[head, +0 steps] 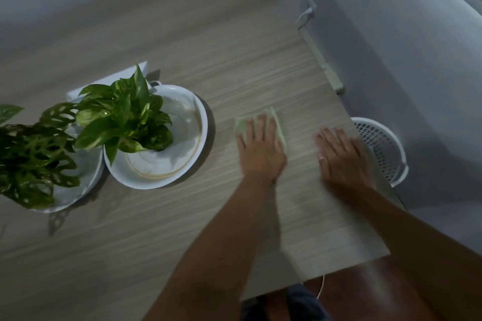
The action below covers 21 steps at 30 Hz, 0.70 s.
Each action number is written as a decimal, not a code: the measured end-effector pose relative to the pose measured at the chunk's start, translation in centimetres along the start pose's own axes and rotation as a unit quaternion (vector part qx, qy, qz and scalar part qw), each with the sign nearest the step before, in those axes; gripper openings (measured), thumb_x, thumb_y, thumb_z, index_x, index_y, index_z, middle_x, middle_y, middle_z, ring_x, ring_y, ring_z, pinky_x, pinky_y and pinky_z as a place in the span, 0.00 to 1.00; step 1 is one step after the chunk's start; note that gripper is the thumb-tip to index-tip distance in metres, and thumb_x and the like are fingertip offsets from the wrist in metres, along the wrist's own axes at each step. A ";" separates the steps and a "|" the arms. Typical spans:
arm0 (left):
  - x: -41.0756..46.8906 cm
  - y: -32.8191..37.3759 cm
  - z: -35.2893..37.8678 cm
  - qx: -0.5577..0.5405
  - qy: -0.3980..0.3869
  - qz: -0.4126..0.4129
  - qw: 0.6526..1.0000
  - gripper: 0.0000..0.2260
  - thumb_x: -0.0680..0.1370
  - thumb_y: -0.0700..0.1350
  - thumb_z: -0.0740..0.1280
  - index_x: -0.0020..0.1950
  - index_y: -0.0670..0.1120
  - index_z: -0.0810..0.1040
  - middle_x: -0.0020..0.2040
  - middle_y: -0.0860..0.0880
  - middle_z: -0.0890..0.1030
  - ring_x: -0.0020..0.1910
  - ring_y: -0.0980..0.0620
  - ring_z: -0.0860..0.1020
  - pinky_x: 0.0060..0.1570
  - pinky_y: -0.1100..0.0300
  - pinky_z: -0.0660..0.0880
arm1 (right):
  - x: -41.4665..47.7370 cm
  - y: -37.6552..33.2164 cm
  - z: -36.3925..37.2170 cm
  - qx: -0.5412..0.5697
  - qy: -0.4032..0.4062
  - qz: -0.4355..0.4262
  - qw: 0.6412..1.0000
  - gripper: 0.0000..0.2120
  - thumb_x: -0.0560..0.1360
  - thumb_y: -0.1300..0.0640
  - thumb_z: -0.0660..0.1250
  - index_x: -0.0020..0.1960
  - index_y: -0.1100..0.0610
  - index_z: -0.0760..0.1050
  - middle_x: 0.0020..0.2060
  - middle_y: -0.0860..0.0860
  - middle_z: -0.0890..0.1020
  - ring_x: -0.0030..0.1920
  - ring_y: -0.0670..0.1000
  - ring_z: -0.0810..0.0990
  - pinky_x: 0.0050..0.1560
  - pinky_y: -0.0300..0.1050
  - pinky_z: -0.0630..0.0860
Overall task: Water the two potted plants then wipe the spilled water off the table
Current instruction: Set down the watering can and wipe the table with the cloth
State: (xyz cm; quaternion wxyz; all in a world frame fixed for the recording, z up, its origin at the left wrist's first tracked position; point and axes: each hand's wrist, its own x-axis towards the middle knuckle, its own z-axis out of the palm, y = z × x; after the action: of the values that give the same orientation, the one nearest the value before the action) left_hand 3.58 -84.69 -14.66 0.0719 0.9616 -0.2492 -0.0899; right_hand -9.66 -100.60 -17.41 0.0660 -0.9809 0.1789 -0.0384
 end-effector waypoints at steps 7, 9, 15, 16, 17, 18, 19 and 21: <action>-11.6 -4.7 1.0 0.005 0.047 -0.070 0.996 0.28 0.80 0.51 0.54 0.81 0.49 0.57 0.81 0.45 0.61 0.79 0.40 0.59 0.73 0.37 0.58 | 0.0 0.0 -0.5 0.036 -0.020 0.015 0.999 0.26 0.79 0.49 0.50 0.76 0.50 0.59 0.77 0.47 0.63 0.78 0.52 0.56 0.72 0.58 0.57; -16.9 -1.5 2.7 -0.021 0.018 -0.018 0.999 0.31 0.78 0.52 0.57 0.81 0.51 0.55 0.82 0.46 0.57 0.80 0.40 0.55 0.74 0.36 0.55 | -0.1 0.0 -0.5 0.046 -0.021 0.015 0.999 0.26 0.79 0.49 0.51 0.77 0.50 0.59 0.77 0.47 0.63 0.78 0.53 0.55 0.73 0.58 0.57; -12.0 2.5 2.2 0.028 -0.028 0.102 0.994 0.27 0.81 0.54 0.52 0.81 0.53 0.56 0.82 0.52 0.49 0.81 0.44 0.48 0.77 0.38 0.46 | -0.3 -0.1 -0.3 0.047 -0.013 0.011 0.999 0.25 0.79 0.50 0.53 0.76 0.50 0.61 0.76 0.49 0.65 0.77 0.53 0.58 0.72 0.59 0.59; -10.9 0.6 1.7 0.048 -0.030 0.072 0.996 0.27 0.82 0.54 0.50 0.81 0.53 0.55 0.83 0.52 0.49 0.82 0.45 0.48 0.77 0.39 0.46 | -0.3 -0.1 -0.3 0.044 -0.012 0.011 0.999 0.25 0.79 0.50 0.52 0.76 0.50 0.61 0.76 0.49 0.65 0.77 0.53 0.58 0.72 0.59 0.59; -10.5 -1.8 1.2 0.063 -0.022 0.030 0.997 0.27 0.82 0.53 0.49 0.82 0.53 0.55 0.83 0.51 0.50 0.81 0.44 0.49 0.77 0.39 0.47 | -0.3 -0.1 -0.3 0.038 -0.009 0.010 0.999 0.25 0.80 0.50 0.52 0.76 0.50 0.61 0.76 0.48 0.65 0.77 0.53 0.58 0.72 0.59 0.59; -11.2 -4.3 0.8 0.068 -0.003 -0.016 0.998 0.27 0.82 0.53 0.49 0.82 0.52 0.56 0.83 0.50 0.52 0.81 0.44 0.51 0.77 0.39 0.49 | -0.3 -0.1 -0.2 0.035 -0.007 0.010 0.999 0.24 0.80 0.49 0.51 0.76 0.49 0.60 0.76 0.48 0.65 0.77 0.53 0.58 0.72 0.59 0.59; -12.8 -6.3 0.5 0.058 0.020 -0.054 0.997 0.27 0.81 0.52 0.50 0.81 0.50 0.58 0.82 0.48 0.55 0.81 0.42 0.54 0.76 0.39 0.52 | -0.4 -0.1 -0.2 0.036 -0.006 0.012 0.999 0.24 0.80 0.49 0.51 0.76 0.49 0.60 0.76 0.48 0.64 0.77 0.53 0.58 0.72 0.59 0.59; -18.0 -7.5 0.8 0.035 0.035 -0.095 0.994 0.28 0.79 0.51 0.55 0.80 0.49 0.61 0.81 0.46 0.60 0.79 0.39 0.59 0.74 0.37 0.57 | -0.5 -0.2 -0.2 0.043 -0.007 0.021 0.999 0.24 0.81 0.49 0.51 0.76 0.49 0.60 0.76 0.47 0.64 0.77 0.53 0.58 0.72 0.59 0.59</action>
State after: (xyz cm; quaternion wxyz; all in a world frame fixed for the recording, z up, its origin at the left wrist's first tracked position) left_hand -8.58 -69.43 -14.29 0.0377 0.9853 -0.1575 -0.0540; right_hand -10.07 -100.25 -17.21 0.1103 -0.9734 0.1972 -0.0382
